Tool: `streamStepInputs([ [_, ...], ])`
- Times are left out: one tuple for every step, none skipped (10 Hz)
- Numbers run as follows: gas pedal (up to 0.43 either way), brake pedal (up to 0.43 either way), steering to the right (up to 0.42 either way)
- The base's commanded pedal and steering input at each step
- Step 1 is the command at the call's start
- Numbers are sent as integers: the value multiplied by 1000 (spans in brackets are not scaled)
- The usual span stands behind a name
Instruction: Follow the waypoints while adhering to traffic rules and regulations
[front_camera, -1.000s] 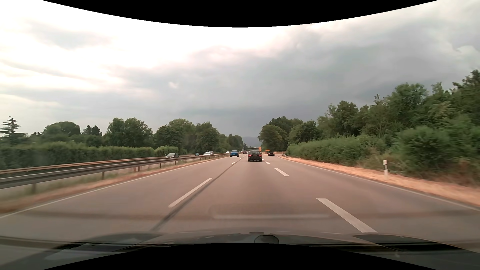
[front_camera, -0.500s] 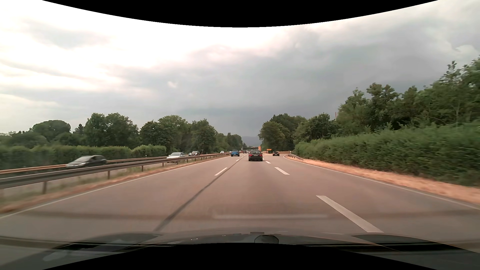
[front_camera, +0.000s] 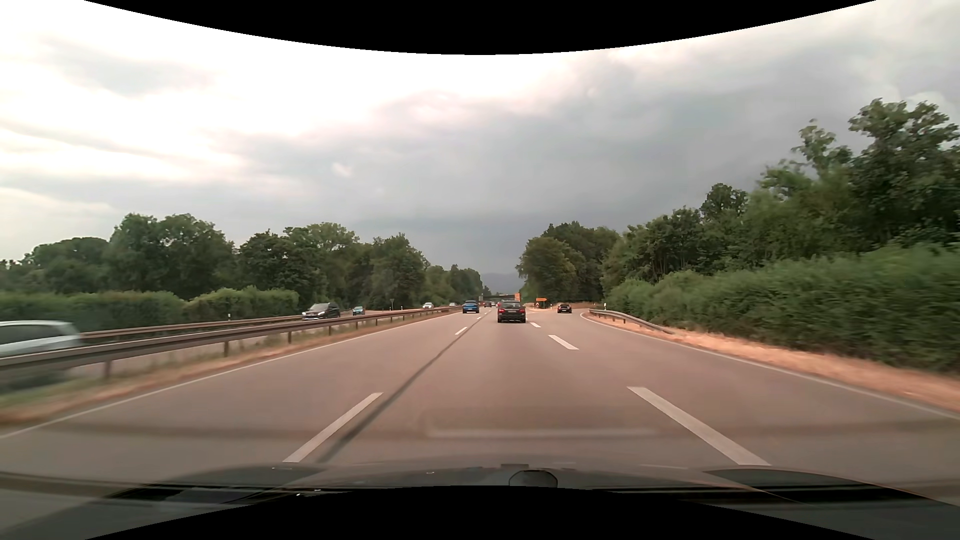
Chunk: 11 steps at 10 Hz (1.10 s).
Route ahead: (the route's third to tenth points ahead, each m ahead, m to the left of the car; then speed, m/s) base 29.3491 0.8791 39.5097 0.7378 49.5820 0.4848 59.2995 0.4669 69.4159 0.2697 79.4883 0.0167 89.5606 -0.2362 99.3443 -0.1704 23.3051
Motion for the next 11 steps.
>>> streamStepInputs([
  [138,0,1],
  [157,0,1],
  [169,0,1],
  [169,0,1],
  [169,0,1],
  [169,0,1],
  [169,0,0],
  [169,0,0],
  [157,0,0],
  [157,0,-1],
  [157,0,0],
])
